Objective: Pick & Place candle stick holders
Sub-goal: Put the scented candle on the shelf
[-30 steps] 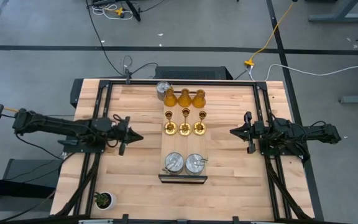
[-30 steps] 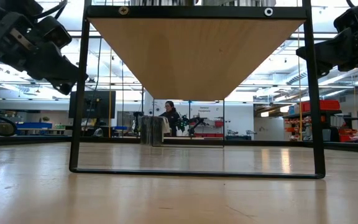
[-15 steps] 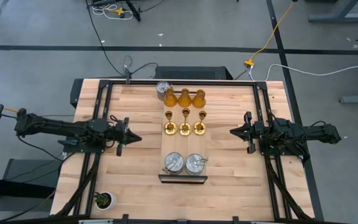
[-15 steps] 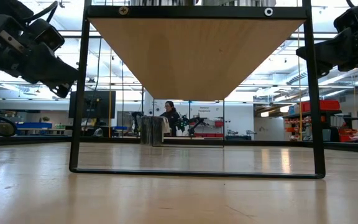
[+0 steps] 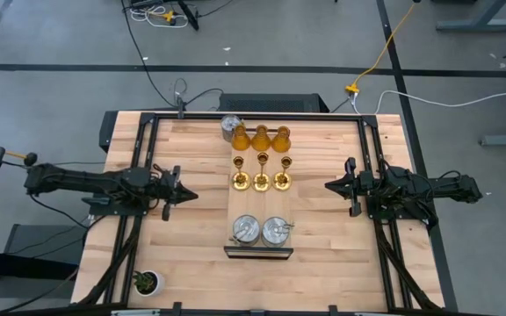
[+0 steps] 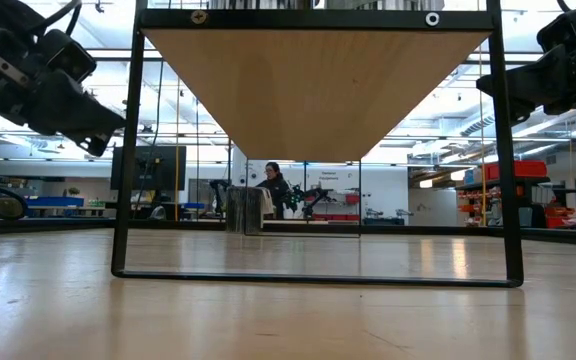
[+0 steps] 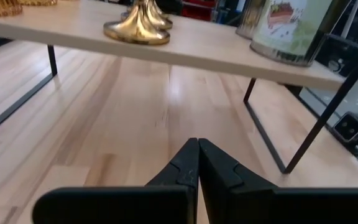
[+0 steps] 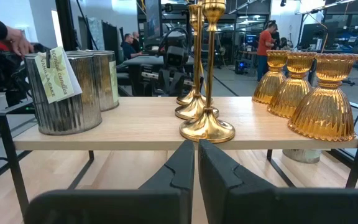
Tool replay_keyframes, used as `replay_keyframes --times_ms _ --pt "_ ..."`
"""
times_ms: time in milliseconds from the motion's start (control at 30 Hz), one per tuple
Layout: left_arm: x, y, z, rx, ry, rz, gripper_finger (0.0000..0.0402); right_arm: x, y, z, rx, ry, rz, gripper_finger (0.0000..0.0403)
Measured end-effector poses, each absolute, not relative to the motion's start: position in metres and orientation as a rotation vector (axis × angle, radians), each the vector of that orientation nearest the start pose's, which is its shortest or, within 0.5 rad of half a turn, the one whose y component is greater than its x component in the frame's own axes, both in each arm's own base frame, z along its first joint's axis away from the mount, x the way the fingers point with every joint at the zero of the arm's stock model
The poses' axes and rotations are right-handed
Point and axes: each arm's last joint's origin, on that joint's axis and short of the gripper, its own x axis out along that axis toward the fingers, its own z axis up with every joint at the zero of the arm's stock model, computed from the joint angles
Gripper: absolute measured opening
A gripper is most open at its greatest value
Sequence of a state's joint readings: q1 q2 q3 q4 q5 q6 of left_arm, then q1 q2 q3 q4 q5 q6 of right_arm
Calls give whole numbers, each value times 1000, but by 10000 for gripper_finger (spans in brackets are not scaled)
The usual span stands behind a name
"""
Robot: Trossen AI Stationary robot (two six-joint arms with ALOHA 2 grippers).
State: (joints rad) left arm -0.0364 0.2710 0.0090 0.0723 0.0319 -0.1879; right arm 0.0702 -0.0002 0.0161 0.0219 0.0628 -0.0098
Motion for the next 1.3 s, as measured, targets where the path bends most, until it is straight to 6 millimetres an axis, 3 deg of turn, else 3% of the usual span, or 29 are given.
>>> replay_keyframes --times_ms 1300 --pt "97 -3 167 -192 -14 -24 14 96 5 171 -7 -38 7 27"
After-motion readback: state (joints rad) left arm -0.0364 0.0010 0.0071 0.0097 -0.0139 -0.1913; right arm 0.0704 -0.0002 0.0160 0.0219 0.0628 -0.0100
